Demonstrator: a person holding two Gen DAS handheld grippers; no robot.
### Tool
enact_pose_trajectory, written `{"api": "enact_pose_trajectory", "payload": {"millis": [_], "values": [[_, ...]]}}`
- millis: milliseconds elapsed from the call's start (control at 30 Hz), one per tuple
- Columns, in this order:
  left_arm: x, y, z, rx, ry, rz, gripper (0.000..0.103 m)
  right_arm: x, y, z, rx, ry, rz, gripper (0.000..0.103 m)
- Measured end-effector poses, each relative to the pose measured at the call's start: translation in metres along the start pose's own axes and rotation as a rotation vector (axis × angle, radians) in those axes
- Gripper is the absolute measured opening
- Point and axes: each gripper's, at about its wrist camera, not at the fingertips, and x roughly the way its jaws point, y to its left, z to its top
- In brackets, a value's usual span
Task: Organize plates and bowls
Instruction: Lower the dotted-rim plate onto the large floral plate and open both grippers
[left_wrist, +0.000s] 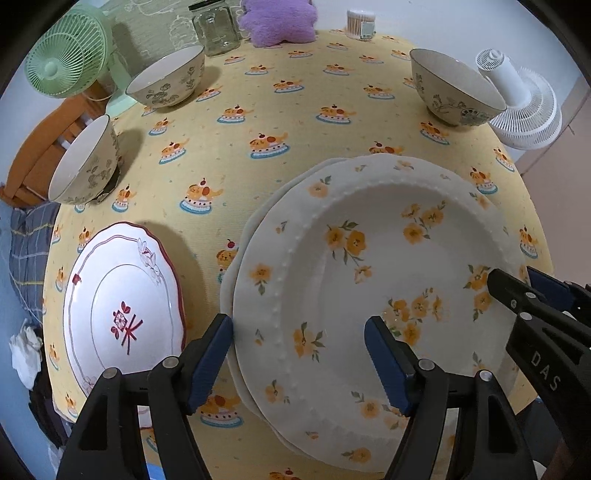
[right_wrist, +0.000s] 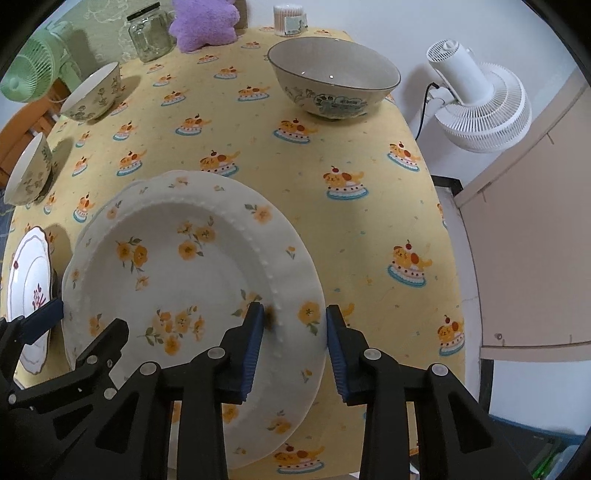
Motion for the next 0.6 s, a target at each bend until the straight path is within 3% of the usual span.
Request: {"api": "enact_pose_trajectory", "payload": {"millis": [300,467,533,600], "values": [[0.001,0.001,0.000,0.000,0.011,0.003,0.077,0.002,0.004,0.000,-0.002,0.010,-0.005,0.039],[-0.001,0.003,-0.003,-0.054,0.025,-0.011,0.081,0.004,-0.005,0.001,0.005,0.015,0.061,0.040],[-0.004,0.003,-0.007,-0.073,0.022,0.000,0.085,0.000,-0.009,0.003,-0.002,-0.006,0.102,0.045],[-0.009,0.002,-0.011,-0.094,0.011,0.006,0.086,-0.008,-0.009,0.005,-0.033,-0.049,0.128,0.066]]}}
